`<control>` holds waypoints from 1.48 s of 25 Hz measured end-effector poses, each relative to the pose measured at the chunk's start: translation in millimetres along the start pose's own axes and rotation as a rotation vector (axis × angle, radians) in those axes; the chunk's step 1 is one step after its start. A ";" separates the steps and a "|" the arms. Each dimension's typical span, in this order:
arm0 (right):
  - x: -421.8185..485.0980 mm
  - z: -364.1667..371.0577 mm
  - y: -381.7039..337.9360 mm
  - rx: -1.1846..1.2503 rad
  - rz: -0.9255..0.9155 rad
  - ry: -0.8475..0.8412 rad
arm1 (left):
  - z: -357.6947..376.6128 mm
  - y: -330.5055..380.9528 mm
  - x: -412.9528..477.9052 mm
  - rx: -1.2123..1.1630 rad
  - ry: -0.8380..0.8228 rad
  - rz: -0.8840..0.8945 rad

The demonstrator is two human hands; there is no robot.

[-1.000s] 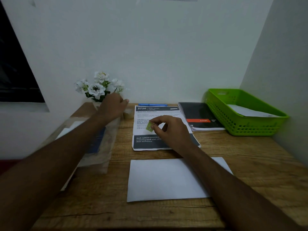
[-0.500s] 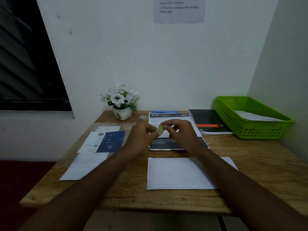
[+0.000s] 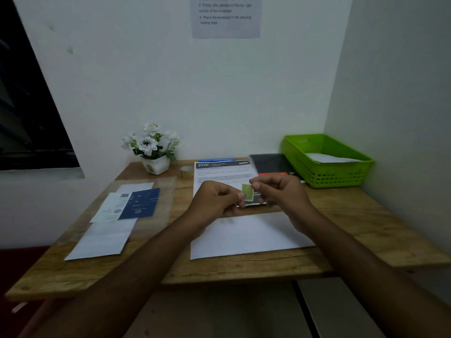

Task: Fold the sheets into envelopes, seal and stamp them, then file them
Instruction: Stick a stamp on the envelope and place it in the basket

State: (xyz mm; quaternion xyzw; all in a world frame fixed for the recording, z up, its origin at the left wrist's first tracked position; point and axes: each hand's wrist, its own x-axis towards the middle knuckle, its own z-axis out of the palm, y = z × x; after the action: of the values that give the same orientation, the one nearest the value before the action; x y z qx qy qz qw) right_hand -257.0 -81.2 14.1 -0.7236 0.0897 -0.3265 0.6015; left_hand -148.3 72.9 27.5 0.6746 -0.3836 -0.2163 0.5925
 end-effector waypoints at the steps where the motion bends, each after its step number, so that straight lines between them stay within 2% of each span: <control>1: -6.4 -7.9 -0.9 0.006 0.005 0.008 | 6.5 1.5 -1.1 -0.005 -0.021 0.011; 12: -43.8 -54.5 -4.0 0.003 0.024 0.123 | 56.4 11.7 2.3 0.032 -0.128 0.056; 22: -56.6 -59.3 -4.1 -0.015 -0.017 0.150 | 64.7 20.4 -1.8 0.007 -0.004 0.175; 30: -64.3 -61.7 1.2 -0.068 0.109 0.127 | 70.2 19.3 0.6 0.081 0.006 0.316; 33: -64.4 -64.4 3.1 -0.148 0.167 0.104 | 70.9 17.0 6.8 0.196 -0.035 0.352; 37: -56.8 -64.6 7.8 -0.101 0.210 0.156 | 73.7 11.4 17.0 0.293 -0.080 0.356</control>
State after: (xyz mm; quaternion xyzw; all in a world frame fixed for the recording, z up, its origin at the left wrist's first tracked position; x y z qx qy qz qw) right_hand -336.2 -106.0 -9.8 -0.7119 0.2277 -0.3119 0.5866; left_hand -195.8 13.0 26.2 0.6661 -0.5470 -0.0768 0.5012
